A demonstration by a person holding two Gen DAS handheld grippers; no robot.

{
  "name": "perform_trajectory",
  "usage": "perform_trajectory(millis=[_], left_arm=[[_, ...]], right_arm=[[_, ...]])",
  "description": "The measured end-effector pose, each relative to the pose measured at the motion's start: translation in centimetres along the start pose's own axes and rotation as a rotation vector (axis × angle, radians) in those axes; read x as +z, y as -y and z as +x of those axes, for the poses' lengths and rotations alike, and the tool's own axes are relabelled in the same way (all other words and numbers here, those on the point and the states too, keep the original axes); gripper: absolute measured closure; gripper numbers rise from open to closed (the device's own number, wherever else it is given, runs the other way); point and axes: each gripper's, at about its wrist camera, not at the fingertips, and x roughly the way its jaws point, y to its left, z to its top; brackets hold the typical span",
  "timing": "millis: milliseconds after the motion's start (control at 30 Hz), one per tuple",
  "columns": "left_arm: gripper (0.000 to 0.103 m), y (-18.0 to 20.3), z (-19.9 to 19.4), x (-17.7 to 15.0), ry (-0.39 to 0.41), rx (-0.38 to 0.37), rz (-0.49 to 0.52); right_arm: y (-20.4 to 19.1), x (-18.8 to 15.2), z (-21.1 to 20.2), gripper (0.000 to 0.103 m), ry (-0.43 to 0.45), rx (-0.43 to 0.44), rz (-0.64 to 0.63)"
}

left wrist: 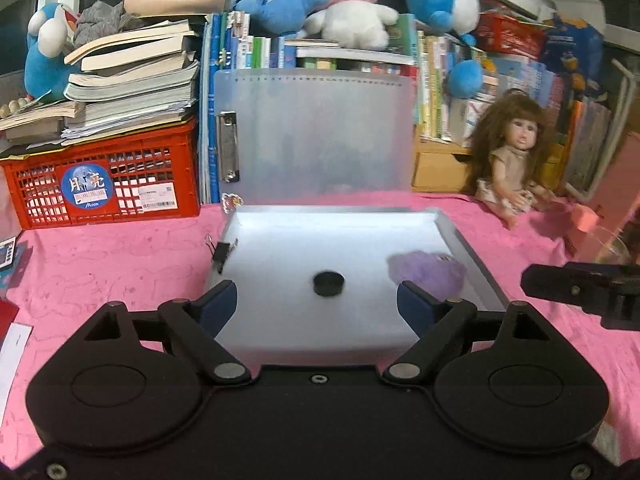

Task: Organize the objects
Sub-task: 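Open both grippers to drop disc and plush in the box, lift away, then move both grippers back toward the pile of items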

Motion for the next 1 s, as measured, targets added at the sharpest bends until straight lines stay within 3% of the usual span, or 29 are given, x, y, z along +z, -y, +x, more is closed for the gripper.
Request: perform_trajectory(millis=[433,1000], left_arm=[[0.015,0.3,-6.1,-6.4,0.033,-0.045,0.019],[0.014,-0.1,-9.5,-11.5,0.028,-0.051,0.021]], right_arm=[[-1.3,-5.3,-5.2,0.011,0.035,0.012,-0.092],[-1.4,-10.1,-8.0,0.010,0.022,-0.045,-0.164]])
